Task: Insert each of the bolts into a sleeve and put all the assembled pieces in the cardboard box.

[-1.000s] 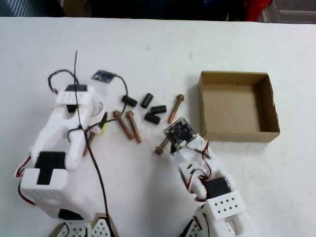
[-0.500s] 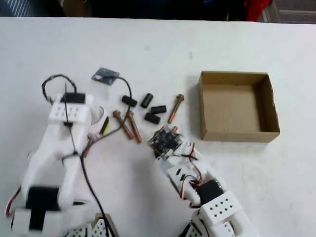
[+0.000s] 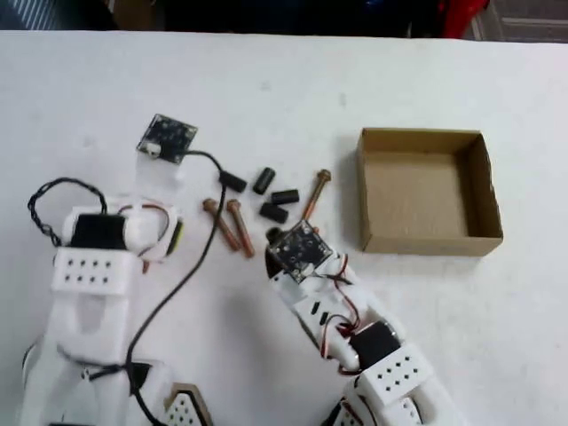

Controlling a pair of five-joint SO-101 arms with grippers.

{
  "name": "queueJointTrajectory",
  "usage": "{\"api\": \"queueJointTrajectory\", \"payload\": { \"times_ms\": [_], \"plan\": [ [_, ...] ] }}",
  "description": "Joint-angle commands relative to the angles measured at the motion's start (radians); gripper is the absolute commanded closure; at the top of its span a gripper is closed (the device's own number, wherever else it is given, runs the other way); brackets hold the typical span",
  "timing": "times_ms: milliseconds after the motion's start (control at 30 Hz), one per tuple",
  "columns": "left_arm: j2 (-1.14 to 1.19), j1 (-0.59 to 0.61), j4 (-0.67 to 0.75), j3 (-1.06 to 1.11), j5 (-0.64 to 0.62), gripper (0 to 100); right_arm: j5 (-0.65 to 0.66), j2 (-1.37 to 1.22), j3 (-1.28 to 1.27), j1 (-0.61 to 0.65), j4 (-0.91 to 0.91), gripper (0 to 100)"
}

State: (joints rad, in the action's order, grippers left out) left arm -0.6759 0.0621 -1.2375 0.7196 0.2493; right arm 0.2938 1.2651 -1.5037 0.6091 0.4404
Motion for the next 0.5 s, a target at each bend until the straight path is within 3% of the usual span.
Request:
{"api": "queueJointTrajectory", "payload": {
  "times_ms": [0, 333, 467],
  "plan": [
    [-0.096, 0.007, 0.005, 0.012, 0.009, 98, -0.012, 0.056, 0.066, 0.008, -0.021, 98.2],
    [-0.249, -0.002, 0.034, 0.040, 0.000, 98, -0.012, 0.340, 0.037, 0.031, 0.104, 98.2],
    [-0.371, -0.081, 0.069, 0.046, -0.020, 98, -0.014, 0.383, -0.008, 0.035, 0.101, 98.2]
  ]
}}
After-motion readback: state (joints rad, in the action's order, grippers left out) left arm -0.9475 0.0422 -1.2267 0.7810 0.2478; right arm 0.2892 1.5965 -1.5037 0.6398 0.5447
